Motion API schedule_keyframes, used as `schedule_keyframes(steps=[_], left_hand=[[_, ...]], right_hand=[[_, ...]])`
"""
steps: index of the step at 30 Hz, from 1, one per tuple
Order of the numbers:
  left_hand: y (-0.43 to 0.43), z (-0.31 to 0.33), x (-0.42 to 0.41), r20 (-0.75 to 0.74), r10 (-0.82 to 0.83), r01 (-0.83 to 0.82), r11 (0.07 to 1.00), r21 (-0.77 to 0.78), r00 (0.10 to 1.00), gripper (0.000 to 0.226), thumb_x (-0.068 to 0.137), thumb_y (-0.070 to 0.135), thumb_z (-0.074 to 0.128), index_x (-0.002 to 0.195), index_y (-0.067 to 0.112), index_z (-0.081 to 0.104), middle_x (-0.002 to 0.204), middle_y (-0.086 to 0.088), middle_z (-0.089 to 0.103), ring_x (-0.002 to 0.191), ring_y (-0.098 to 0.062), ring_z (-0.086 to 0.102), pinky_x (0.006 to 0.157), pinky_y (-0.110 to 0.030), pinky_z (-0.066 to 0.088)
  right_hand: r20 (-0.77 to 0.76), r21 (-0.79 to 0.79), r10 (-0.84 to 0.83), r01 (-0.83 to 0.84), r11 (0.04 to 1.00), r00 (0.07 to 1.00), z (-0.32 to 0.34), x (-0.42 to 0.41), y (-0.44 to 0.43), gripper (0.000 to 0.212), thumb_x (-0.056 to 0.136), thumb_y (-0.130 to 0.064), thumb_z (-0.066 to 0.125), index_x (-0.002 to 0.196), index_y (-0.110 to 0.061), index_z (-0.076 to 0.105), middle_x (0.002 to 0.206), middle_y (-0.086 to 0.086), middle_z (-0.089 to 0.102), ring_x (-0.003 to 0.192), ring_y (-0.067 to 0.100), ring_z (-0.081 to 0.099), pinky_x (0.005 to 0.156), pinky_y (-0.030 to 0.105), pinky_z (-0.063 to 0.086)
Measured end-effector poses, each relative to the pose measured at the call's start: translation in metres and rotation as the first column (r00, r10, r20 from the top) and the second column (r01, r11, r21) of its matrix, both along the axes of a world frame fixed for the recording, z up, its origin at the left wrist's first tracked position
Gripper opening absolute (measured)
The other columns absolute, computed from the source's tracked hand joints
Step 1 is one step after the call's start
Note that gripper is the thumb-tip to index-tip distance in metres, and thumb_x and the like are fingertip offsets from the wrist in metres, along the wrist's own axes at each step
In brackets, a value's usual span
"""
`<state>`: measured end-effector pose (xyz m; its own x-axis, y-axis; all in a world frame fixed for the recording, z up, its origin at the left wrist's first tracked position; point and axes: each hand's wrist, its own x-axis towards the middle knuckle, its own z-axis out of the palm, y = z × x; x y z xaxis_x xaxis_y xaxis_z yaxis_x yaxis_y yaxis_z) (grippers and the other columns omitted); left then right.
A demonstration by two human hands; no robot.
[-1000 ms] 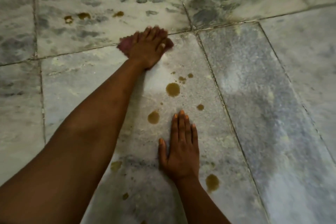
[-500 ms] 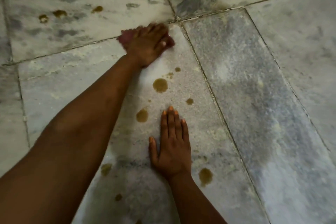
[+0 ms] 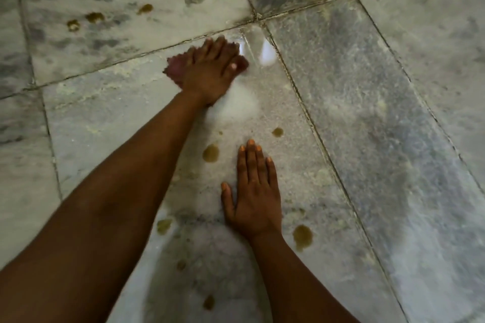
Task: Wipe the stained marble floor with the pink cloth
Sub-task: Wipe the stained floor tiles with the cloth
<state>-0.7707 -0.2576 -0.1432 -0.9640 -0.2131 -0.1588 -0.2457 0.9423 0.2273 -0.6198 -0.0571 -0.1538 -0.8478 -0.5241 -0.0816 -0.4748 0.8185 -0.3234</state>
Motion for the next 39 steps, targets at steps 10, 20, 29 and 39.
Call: schedule_keyframes(steps=[10,20,29,39], left_hand=[[-0.034,0.000,0.081,0.005,-0.250,0.250,0.966,-0.063,0.968,0.052,0.097,0.051,0.015,0.147,0.038,0.013,0.159,0.002,0.007,0.145,-0.017,0.001,0.114,-0.045,0.001],[0.017,0.002,0.157,0.034,-0.098,0.097,0.995,0.021,0.995,0.055,0.095,0.050,0.014,0.148,0.037,0.008,0.159,0.004,0.001,0.146,-0.018,-0.002,0.115,-0.044,-0.002],[0.064,0.001,0.134,-0.016,0.277,-0.277,0.960,0.037,0.961,0.052,0.101,0.039,0.019,0.150,0.026,0.010,0.159,-0.002,0.004,0.146,-0.021,0.000,0.115,-0.044,-0.005],[0.042,-0.003,0.150,-0.016,0.430,-0.430,0.903,-0.004,0.903,0.053,0.100,0.036,0.019,0.150,0.024,0.010,0.159,-0.004,0.004,0.146,-0.024,0.000,0.115,-0.047,-0.005]], right_hand=[[-0.051,-0.059,-0.003,0.000,0.998,0.999,0.000,0.001,0.000,0.071,0.090,-0.043,0.032,0.147,-0.002,0.024,0.154,0.017,0.022,0.144,0.027,0.018,0.116,0.040,0.010],[-0.046,-0.043,0.007,-0.009,0.999,0.999,0.003,0.007,0.010,0.072,0.089,-0.047,0.026,0.145,-0.001,0.030,0.152,0.018,0.029,0.142,0.029,0.026,0.114,0.033,0.005],[-0.081,-0.045,0.024,-0.028,0.999,0.996,-0.002,0.025,0.031,0.070,0.091,-0.046,0.031,0.147,-0.003,0.026,0.154,0.016,0.024,0.144,0.027,0.021,0.116,0.036,0.010],[-0.035,-0.040,0.040,-0.042,0.998,0.999,0.000,0.026,0.031,0.071,0.090,-0.046,0.029,0.146,-0.001,0.027,0.153,0.017,0.025,0.143,0.028,0.022,0.115,0.034,0.009]])
